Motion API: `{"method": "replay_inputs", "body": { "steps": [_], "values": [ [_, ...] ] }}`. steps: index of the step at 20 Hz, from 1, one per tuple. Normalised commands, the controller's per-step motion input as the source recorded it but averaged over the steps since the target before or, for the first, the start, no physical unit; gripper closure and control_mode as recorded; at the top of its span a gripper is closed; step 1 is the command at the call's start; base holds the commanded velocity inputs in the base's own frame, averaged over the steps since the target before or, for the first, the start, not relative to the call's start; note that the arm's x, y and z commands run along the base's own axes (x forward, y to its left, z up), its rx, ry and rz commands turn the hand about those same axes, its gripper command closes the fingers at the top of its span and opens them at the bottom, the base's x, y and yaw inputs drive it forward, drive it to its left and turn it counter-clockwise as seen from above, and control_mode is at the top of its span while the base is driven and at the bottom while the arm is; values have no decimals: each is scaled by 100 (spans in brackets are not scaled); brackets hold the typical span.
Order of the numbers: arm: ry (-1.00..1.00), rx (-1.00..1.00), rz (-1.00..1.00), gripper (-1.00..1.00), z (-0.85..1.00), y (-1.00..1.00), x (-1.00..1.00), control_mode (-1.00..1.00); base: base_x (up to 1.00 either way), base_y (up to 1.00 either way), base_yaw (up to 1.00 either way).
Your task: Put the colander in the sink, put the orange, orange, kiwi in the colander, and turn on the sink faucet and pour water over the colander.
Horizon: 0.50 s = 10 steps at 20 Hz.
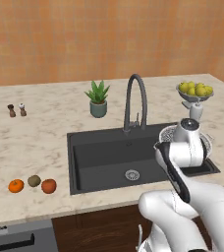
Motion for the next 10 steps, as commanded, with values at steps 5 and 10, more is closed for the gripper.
{"method": "replay_inputs", "body": {
  "steps": [5, 10],
  "values": [
    [15, 0, 0, 100, 0, 74, -2, -100, 0, 0, 0],
    [7, 0, 1, 100, -7, 38, 0, -100, 0, 0, 0]
  ]
}}
